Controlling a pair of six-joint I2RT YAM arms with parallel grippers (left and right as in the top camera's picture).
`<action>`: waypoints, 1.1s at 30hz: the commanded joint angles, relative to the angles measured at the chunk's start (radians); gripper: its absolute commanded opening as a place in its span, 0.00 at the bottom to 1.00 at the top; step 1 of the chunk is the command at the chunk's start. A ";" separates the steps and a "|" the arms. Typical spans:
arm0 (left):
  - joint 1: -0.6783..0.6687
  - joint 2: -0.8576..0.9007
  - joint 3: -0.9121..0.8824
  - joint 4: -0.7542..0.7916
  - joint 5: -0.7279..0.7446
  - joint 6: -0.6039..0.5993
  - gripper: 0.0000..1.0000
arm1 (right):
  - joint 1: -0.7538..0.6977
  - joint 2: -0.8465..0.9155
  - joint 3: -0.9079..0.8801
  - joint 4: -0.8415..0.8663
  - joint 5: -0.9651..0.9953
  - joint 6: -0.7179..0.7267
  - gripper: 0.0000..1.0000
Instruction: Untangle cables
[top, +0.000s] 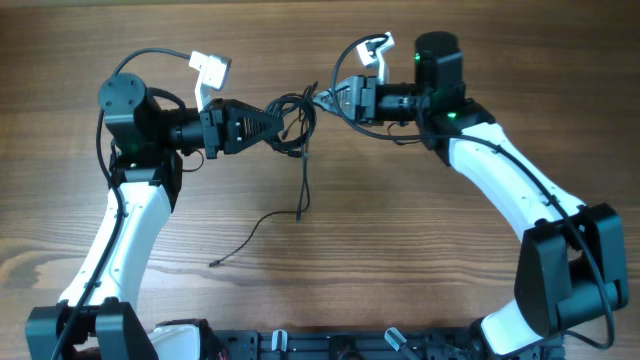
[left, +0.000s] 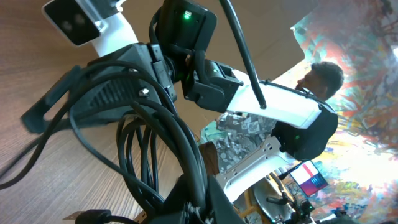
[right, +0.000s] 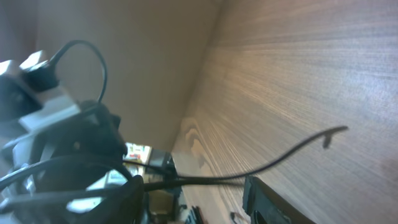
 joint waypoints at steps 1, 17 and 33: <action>0.005 -0.022 0.016 0.006 0.018 0.027 0.08 | 0.011 0.003 0.003 0.006 0.074 0.087 0.59; 0.061 -0.022 0.016 0.002 0.018 0.026 0.04 | -0.059 0.003 0.003 0.221 -0.150 -0.101 0.66; 0.067 -0.022 0.016 -0.001 0.018 0.023 0.04 | 0.043 0.005 -0.007 0.111 -0.018 0.239 0.47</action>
